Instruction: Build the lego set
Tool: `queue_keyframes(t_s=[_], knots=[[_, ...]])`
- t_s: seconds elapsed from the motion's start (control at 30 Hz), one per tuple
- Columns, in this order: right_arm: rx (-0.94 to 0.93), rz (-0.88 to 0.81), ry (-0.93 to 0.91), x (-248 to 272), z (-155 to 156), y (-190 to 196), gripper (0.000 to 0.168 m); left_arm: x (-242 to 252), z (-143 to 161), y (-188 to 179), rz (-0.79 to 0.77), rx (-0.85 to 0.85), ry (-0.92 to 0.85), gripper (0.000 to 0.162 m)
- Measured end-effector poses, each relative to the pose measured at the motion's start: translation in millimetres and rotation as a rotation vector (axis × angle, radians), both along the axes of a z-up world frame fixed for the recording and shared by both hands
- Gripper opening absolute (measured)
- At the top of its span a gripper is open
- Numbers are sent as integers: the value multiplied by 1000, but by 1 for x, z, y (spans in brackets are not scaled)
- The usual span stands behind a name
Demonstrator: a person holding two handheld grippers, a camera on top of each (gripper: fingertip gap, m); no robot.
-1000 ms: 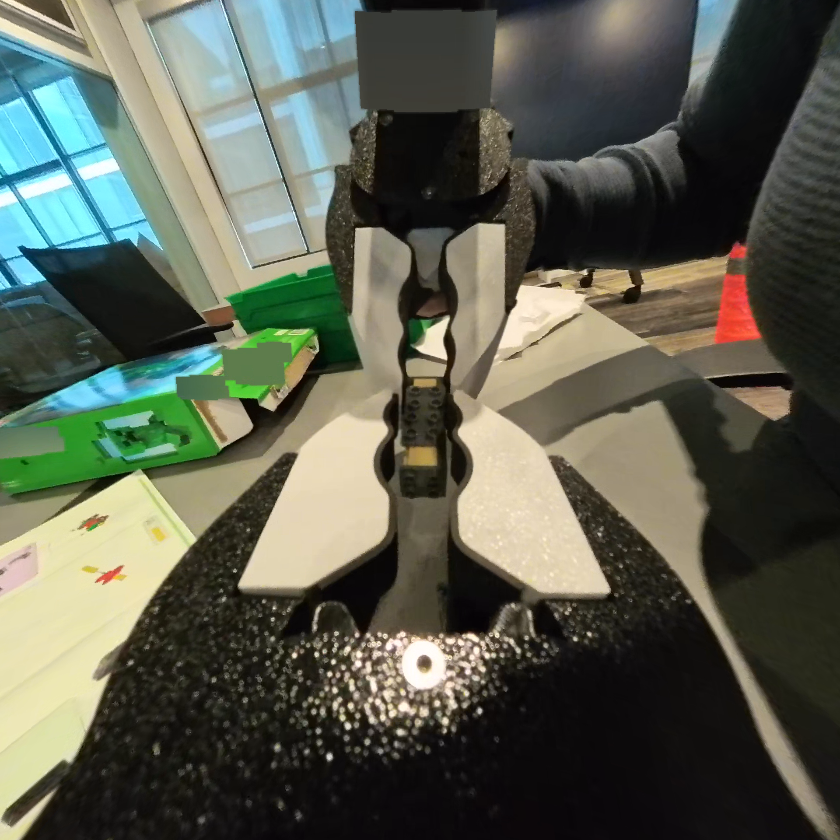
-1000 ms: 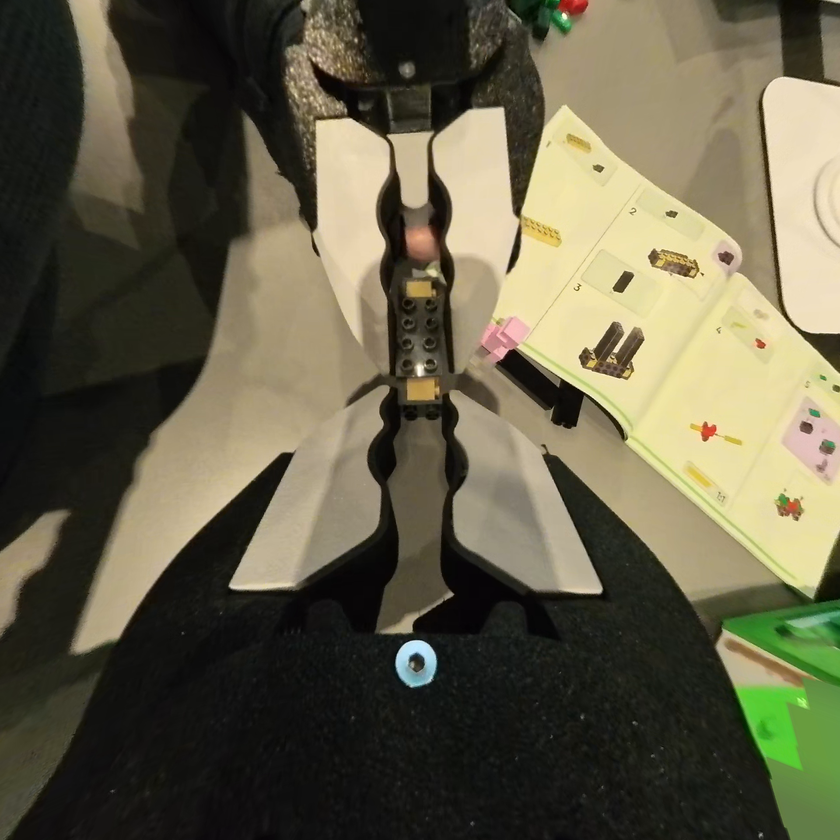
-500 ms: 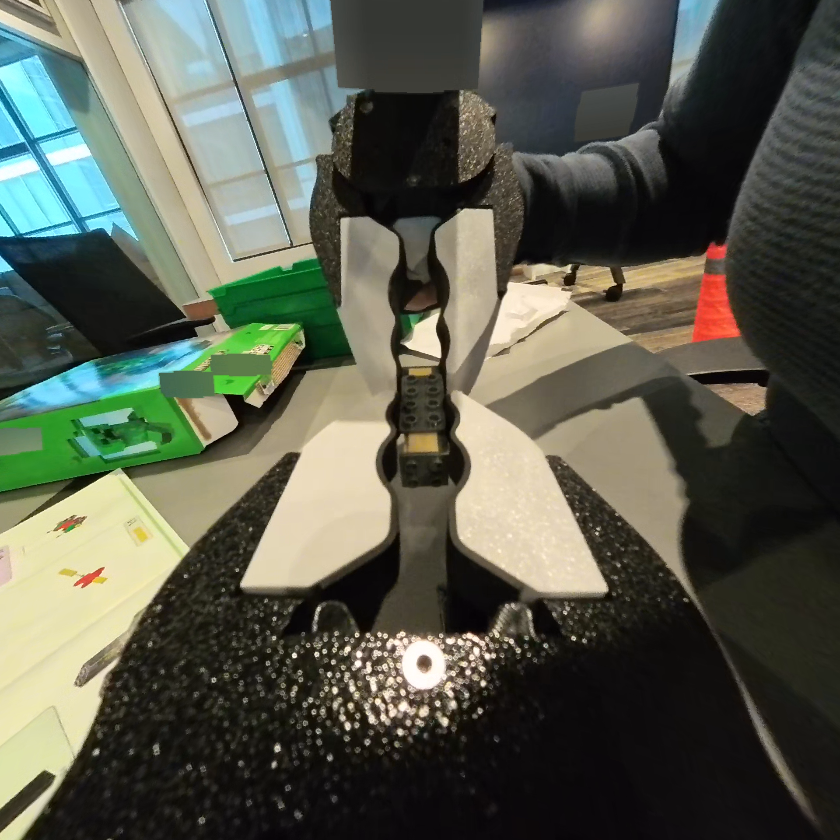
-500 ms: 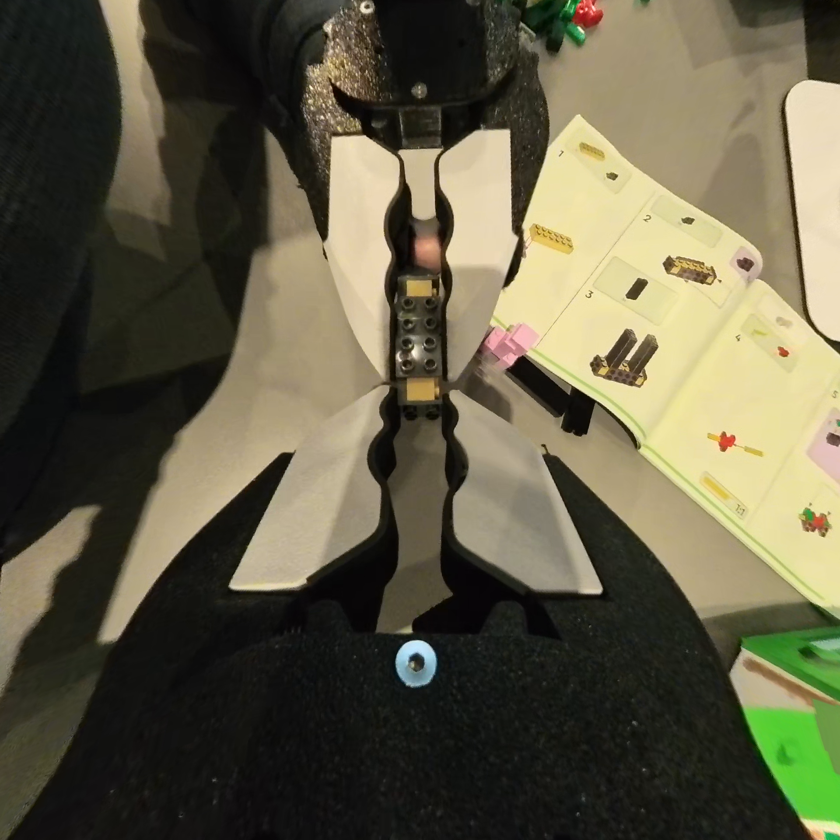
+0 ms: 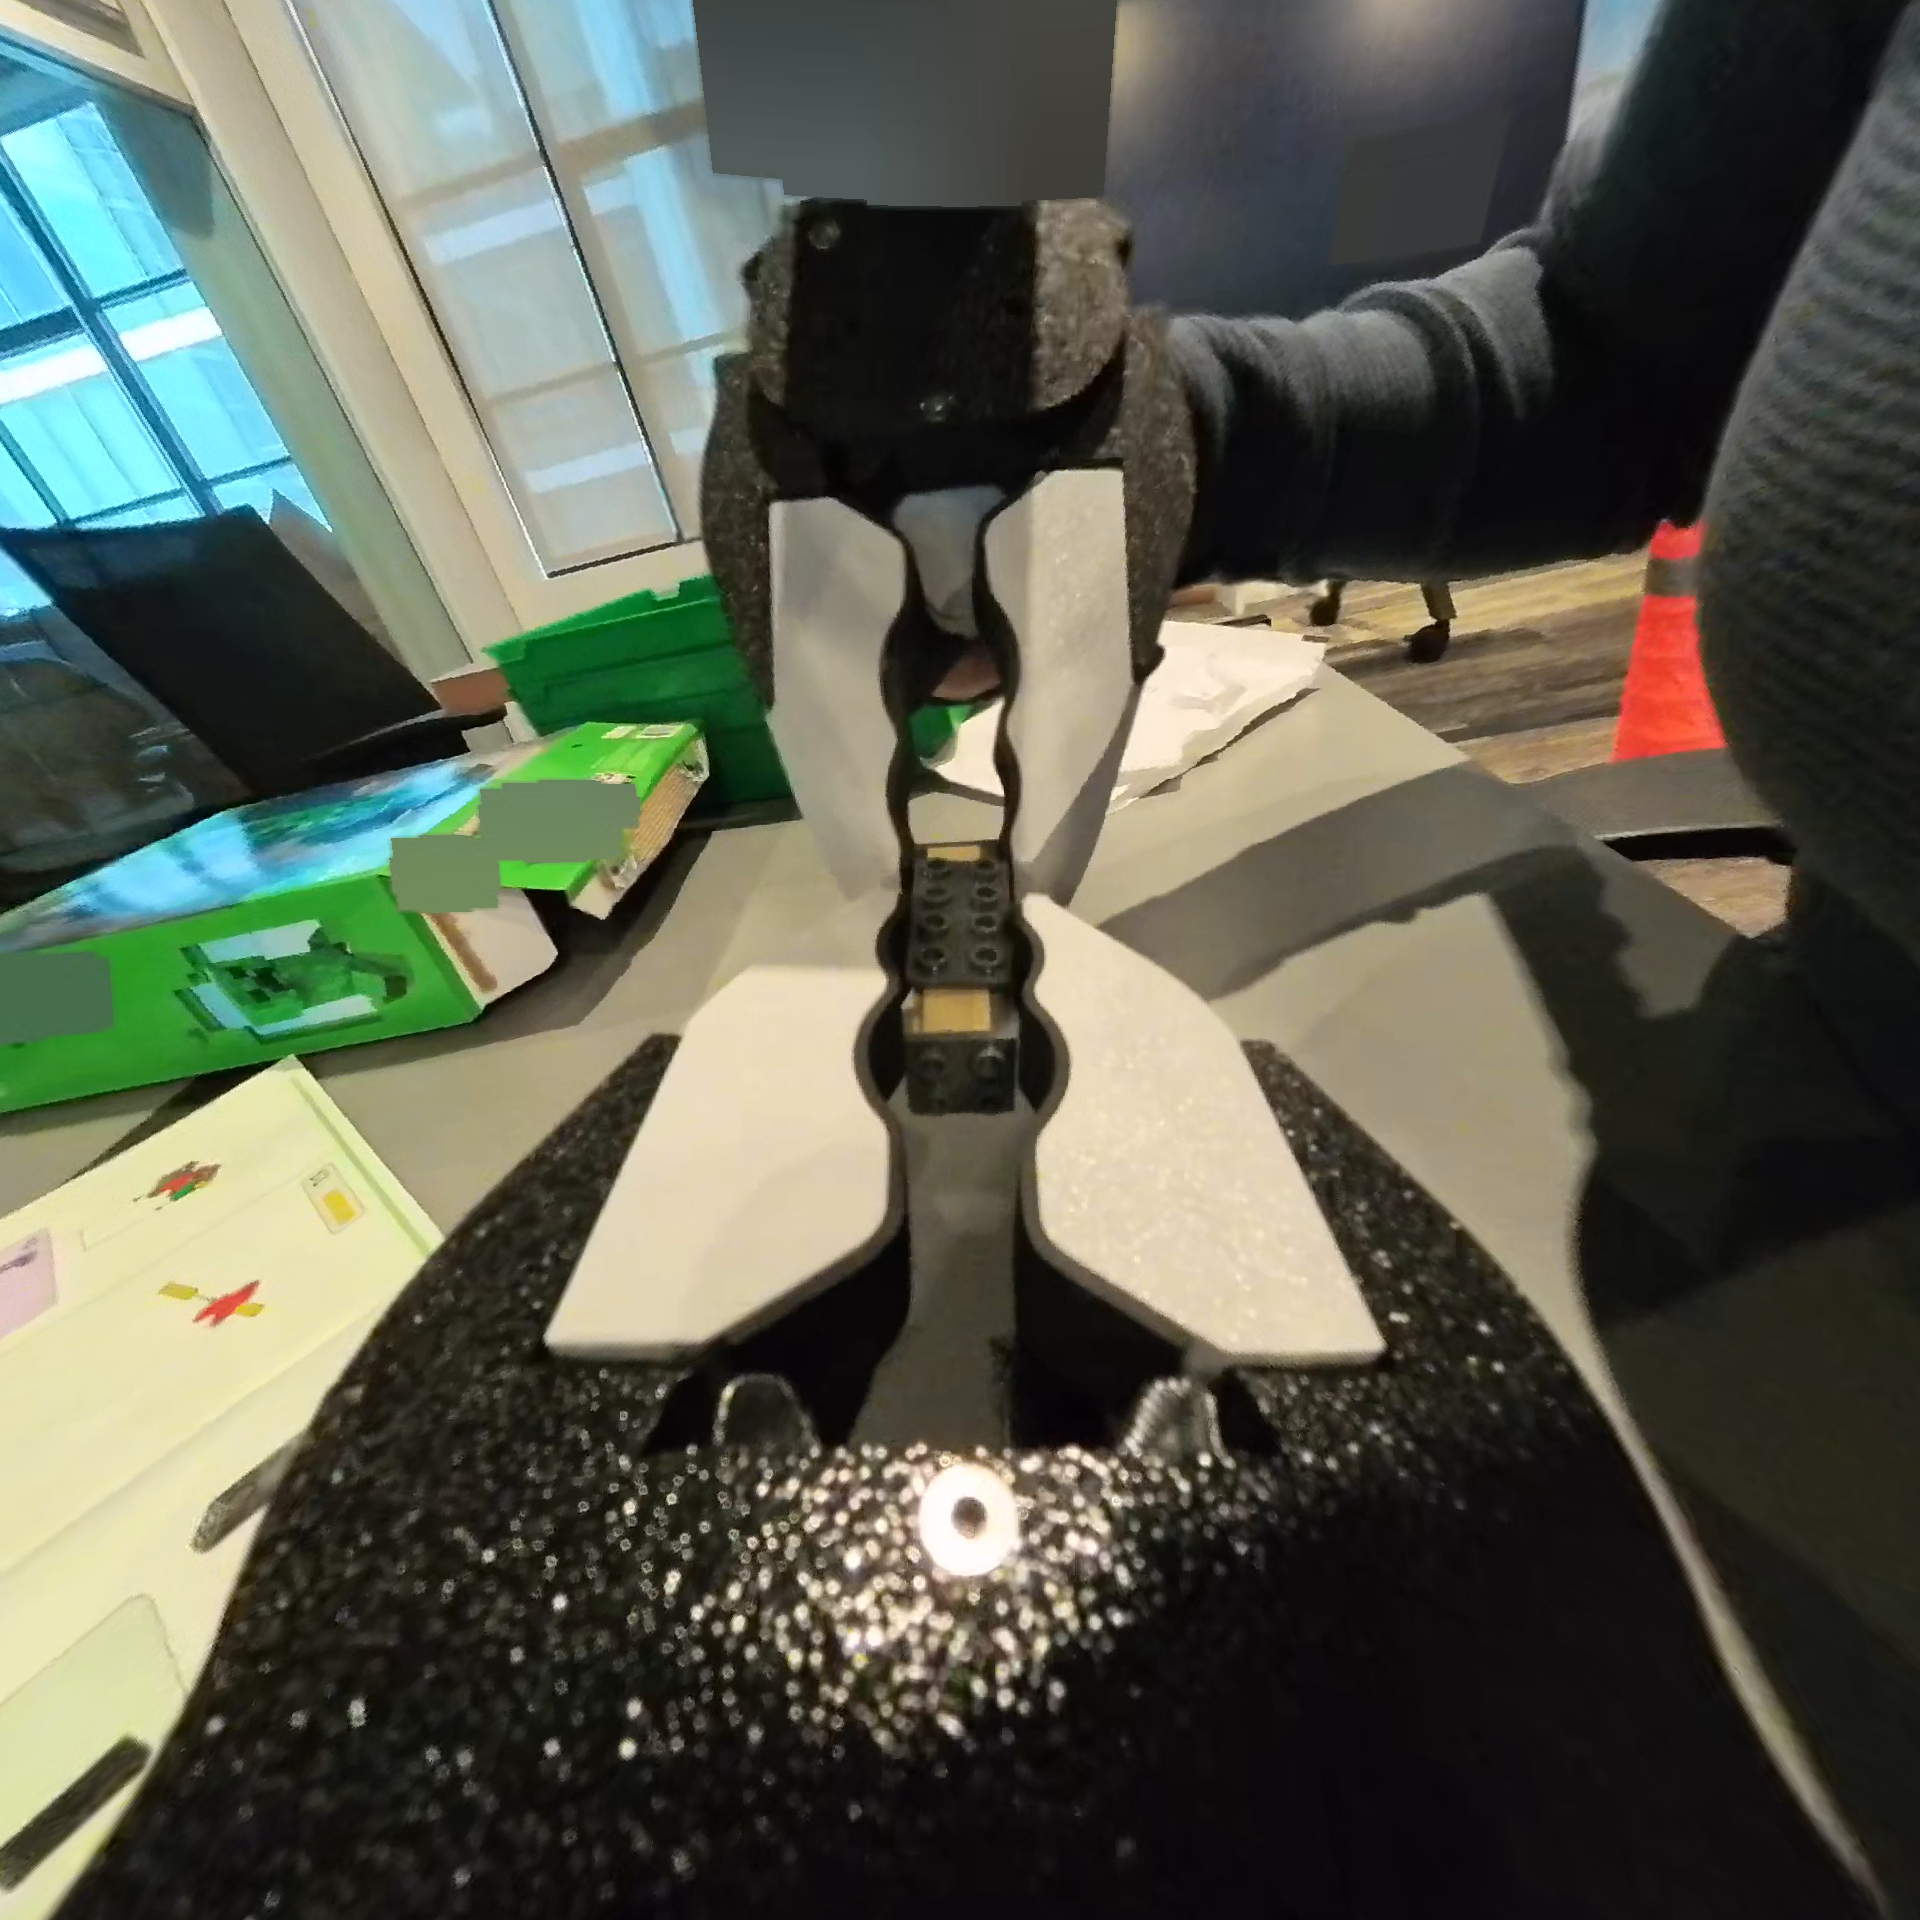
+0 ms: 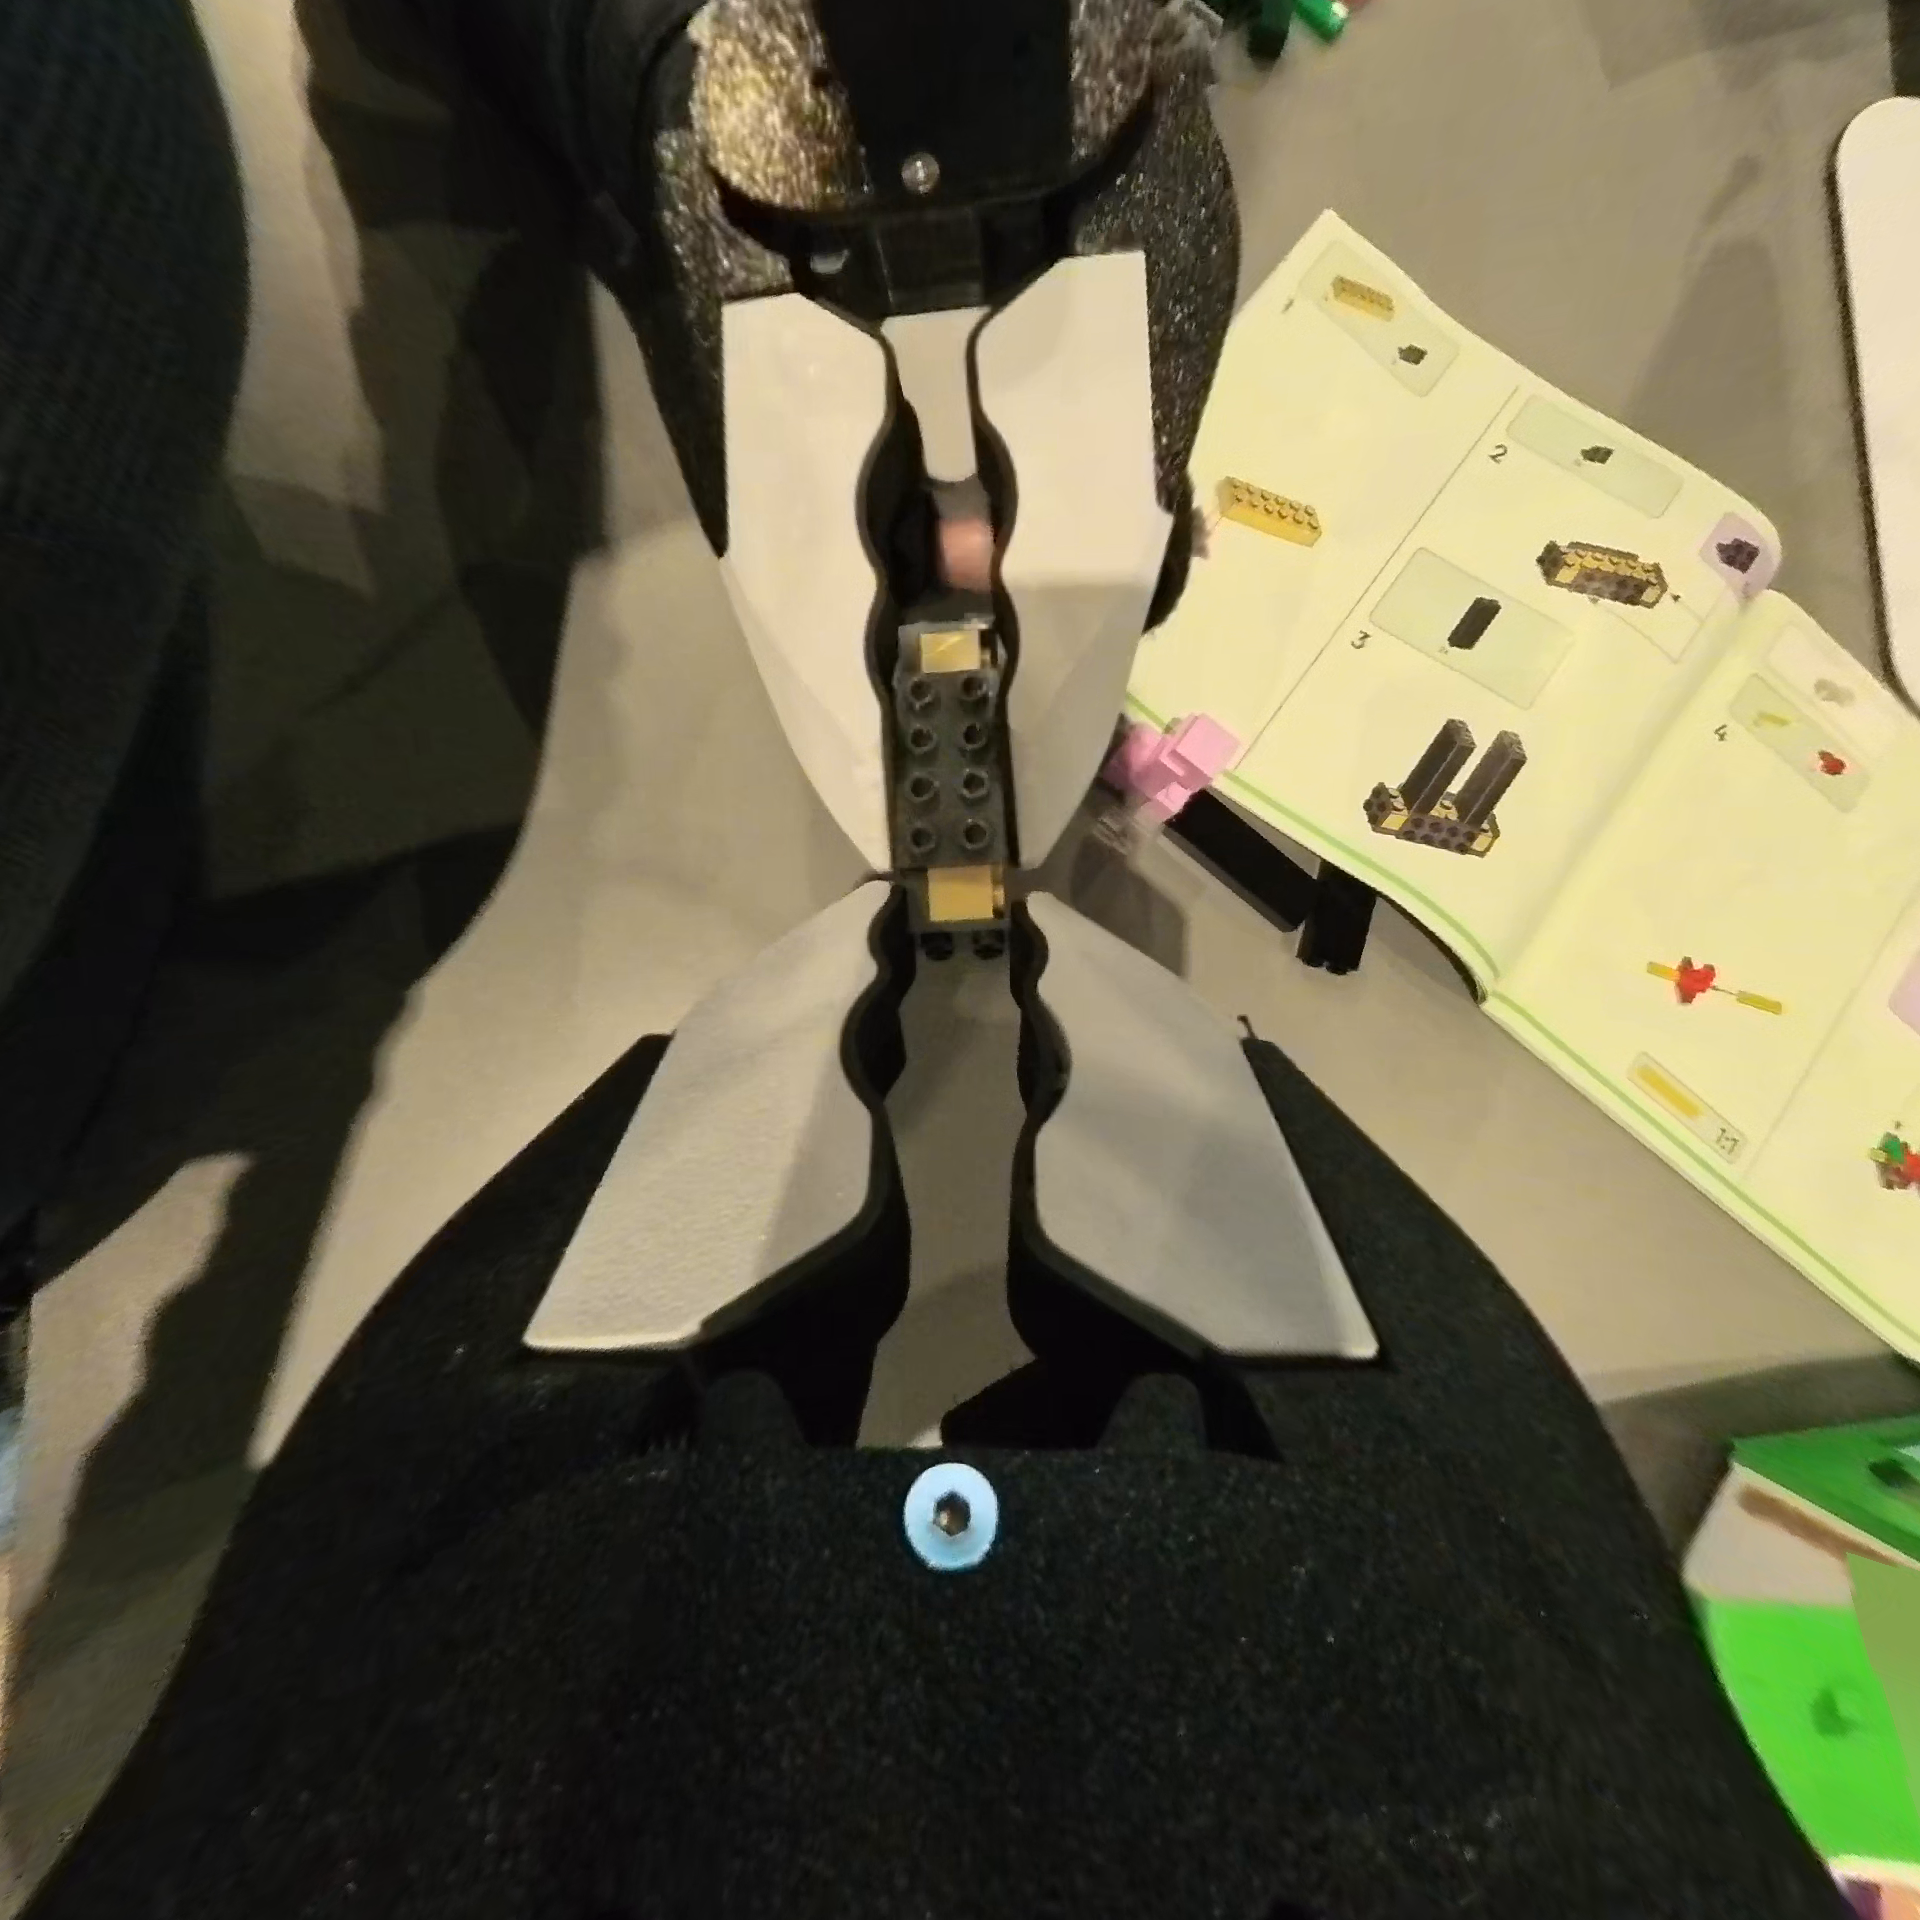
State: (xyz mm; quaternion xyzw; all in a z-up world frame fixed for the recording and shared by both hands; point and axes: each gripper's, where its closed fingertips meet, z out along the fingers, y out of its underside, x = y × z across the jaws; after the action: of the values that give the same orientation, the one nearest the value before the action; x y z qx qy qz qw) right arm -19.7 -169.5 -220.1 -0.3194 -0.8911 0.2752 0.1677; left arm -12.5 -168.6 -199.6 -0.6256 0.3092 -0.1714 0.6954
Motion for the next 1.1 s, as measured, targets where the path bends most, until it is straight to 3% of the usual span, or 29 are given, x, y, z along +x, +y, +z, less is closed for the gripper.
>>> queue_keyframes(t_s=[0.03,0.13,0.2,0.43,0.67,0.93,1.1], knots=[[15,1,28,-2,1,1,17,-1,1,1,8,-7,-16,17],[144,22,140,-6,0,10,17,-7,1,6,53,-33,-47,51],[209,39,204,-8,1,12,17,-12,1,9,69,-60,-82,56],[522,108,462,-14,16,23,17,-17,0,12,35,-164,-232,44],[622,152,582,-19,27,19,17,-10,4,6,-48,-176,-281,25],[722,205,662,-21,33,17,17,-12,12,3,-113,-185,-395,29],[759,219,673,-21,31,17,17,-13,13,3,-108,-172,-391,22]])
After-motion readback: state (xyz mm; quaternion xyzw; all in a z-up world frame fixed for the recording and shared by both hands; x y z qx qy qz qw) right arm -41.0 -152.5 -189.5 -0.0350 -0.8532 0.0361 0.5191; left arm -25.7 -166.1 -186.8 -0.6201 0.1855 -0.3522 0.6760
